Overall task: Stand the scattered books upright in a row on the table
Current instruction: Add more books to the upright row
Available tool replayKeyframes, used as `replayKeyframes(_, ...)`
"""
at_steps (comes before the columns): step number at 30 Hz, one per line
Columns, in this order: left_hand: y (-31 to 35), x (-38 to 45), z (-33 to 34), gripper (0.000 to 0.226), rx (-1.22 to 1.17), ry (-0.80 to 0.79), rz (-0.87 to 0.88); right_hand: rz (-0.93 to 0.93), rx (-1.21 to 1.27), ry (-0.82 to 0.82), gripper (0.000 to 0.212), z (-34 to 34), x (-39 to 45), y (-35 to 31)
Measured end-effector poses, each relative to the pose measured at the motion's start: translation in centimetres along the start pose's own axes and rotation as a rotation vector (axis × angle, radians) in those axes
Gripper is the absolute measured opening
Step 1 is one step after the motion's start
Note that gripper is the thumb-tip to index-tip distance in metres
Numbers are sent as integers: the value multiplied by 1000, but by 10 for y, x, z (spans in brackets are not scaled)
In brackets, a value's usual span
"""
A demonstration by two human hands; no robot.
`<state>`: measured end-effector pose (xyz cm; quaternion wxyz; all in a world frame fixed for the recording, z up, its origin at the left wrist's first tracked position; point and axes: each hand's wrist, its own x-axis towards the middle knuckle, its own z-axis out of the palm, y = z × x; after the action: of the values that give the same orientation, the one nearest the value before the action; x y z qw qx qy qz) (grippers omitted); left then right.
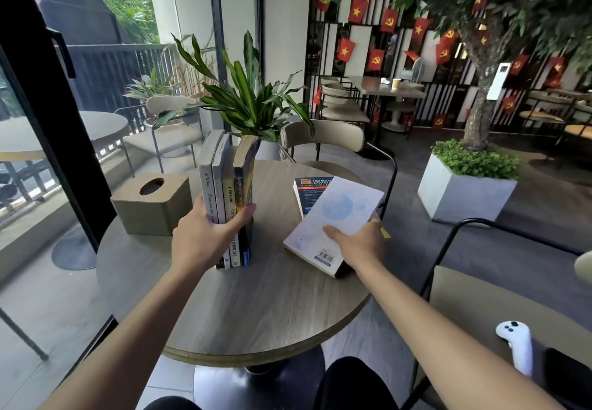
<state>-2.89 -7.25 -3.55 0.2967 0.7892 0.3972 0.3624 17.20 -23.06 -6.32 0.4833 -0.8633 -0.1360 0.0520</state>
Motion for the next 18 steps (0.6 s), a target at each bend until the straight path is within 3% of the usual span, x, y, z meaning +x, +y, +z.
replayKeyframes(4, -2, 1, 1, 105, -9, 2, -2, -87, 73, 23, 41, -1, -9, -1)
replayKeyframes(6, -1, 1, 1, 106, -6, 6, -5, -131, 132, 6, 32, 0, -14, -4)
replayKeyframes(18, -6, 5, 4, 90, -30, -11, 6, -456, 300, 50, 31, 35, -33, -42)
